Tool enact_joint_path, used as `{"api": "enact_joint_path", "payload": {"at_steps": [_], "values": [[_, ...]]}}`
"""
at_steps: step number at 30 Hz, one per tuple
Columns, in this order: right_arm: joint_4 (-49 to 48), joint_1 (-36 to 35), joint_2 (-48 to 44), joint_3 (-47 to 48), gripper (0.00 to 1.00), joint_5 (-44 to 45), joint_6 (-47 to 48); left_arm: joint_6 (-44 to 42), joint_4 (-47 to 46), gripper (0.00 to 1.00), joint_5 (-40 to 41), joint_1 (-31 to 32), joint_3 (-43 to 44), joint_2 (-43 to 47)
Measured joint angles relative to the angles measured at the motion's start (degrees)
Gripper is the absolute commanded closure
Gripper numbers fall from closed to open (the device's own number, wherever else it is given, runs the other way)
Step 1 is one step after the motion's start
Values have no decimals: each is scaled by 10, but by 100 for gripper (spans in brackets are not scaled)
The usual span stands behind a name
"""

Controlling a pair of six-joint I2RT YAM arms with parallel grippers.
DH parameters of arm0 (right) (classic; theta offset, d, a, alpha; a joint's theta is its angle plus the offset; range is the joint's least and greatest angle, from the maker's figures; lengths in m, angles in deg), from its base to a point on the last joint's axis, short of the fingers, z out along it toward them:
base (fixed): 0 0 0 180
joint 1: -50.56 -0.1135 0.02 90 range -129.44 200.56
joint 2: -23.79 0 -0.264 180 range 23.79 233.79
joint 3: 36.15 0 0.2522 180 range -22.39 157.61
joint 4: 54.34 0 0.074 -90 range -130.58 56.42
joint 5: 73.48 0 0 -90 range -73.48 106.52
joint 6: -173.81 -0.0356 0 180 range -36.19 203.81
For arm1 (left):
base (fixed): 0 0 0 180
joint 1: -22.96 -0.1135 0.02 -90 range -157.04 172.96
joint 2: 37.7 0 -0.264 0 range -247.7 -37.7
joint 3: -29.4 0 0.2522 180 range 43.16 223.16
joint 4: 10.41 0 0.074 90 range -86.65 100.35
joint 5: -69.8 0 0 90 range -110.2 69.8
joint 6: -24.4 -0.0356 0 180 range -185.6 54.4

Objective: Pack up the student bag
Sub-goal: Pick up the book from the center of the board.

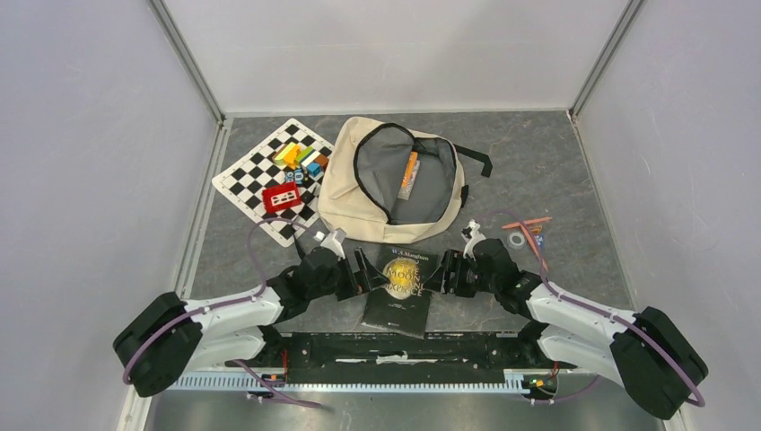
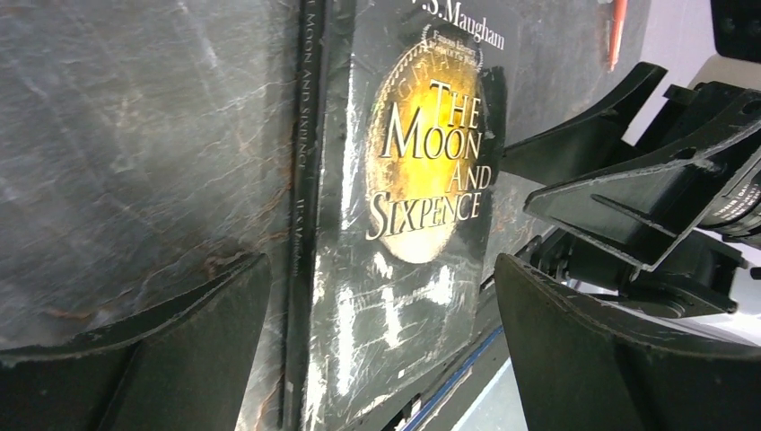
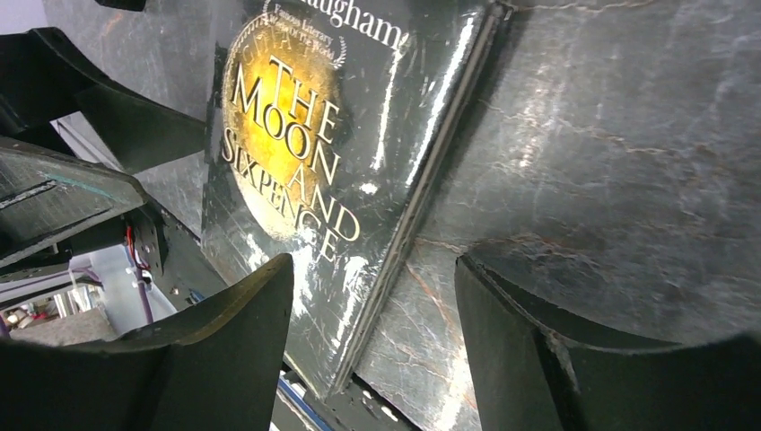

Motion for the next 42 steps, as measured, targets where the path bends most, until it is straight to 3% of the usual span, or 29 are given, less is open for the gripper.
{"api": "enact_joint_path", "payload": {"at_steps": [13,27,42], "values": [[-109,-40,33,-33,31,34,-52,47,-137,0,-5,24,-5,-86],[-181,-45,39,-61,31,81,-77,60,-50,0,50,78,24,-37],[-251,-42,73,-71,31,137,-72,76,-43,0,59,106,55,-11]]}}
